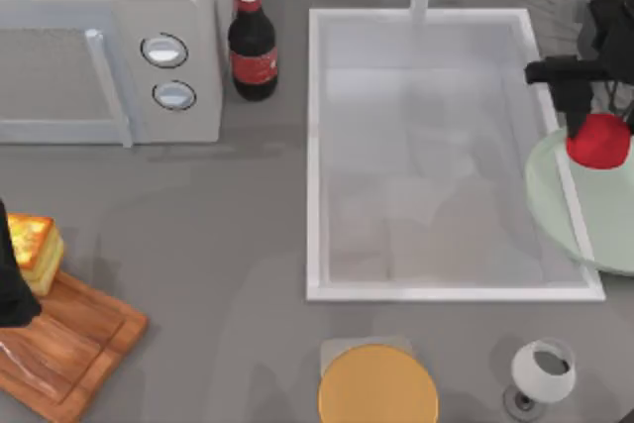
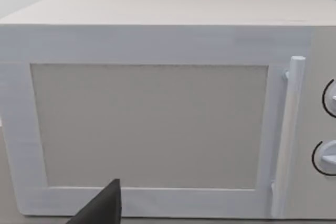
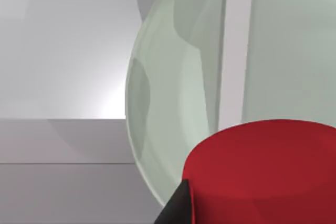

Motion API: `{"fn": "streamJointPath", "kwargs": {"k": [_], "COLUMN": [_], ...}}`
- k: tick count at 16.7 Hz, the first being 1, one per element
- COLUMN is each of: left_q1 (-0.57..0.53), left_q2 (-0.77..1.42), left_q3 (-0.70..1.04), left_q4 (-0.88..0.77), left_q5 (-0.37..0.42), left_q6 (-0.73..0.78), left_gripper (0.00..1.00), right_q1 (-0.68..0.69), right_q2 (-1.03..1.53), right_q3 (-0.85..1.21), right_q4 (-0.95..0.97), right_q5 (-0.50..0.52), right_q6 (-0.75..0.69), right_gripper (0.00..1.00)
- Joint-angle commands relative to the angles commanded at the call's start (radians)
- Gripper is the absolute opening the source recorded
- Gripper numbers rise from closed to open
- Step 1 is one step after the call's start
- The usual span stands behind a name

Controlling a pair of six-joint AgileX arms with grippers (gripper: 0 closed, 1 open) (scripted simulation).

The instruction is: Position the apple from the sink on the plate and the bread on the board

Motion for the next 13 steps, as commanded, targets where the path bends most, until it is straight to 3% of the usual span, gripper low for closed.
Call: {"fn": "streamJointPath", "kwargs": {"k": [5, 11, 13], "left_q1": [0.0, 0.0, 0.0], "left_q2": [0.0, 0.0, 0.0], "left_q3": [0.0, 0.0, 0.0], "left_q4": [0.0, 0.0, 0.0], "left_q5": [0.0, 0.0, 0.0], "left_q6": [0.0, 0.0, 0.0], "left_gripper": [1.0, 1.0, 1.0], "right_q1": [-0.099, -0.115, -0.115], "right_q2": [-0.001, -0.001, -0.001], "right_q3": [0.025, 0.029, 0.029], "right_q4": [-0.068, -0.079, -0.079], "right_q5": [-0.024, -0.028, -0.028], "right_q6": [-0.092, -0.107, -0.107], "right_gripper": [0.0, 0.0, 0.15]}}
